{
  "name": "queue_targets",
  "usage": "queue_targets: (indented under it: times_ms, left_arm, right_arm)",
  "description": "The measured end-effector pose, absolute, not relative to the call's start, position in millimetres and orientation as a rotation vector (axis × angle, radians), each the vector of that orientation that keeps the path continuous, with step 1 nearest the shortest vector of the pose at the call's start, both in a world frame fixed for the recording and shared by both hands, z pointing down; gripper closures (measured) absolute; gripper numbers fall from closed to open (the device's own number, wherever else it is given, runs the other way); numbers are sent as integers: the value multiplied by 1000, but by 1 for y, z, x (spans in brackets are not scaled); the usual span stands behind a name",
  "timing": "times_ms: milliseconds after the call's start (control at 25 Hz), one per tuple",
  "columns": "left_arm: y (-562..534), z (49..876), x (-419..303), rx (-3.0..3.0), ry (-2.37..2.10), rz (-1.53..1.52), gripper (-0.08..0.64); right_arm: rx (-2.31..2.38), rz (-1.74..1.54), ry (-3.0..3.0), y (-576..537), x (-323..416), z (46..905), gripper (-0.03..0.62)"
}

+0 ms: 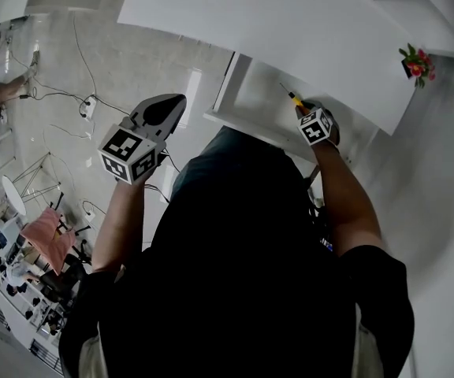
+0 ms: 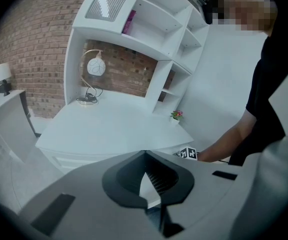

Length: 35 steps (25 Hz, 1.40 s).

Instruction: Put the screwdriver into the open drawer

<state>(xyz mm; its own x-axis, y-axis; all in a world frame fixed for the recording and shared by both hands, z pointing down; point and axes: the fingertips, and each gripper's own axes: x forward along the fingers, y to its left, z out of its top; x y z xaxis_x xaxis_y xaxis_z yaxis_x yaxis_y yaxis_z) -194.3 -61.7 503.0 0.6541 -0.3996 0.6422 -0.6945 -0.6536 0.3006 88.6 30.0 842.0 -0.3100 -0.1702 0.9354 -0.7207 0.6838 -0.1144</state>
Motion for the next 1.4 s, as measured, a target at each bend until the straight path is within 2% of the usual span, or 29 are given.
queue_targets:
  times_ms: [1240, 1400]
  left_arm:
    - [-51, 505, -190, 2338, -822, 708, 545]
    - [-52, 504, -190, 2339, -817, 699, 545]
  right_arm:
    - [722, 625, -1834, 24, 85, 848, 502]
    - [725, 618, -1832, 23, 86, 848, 483]
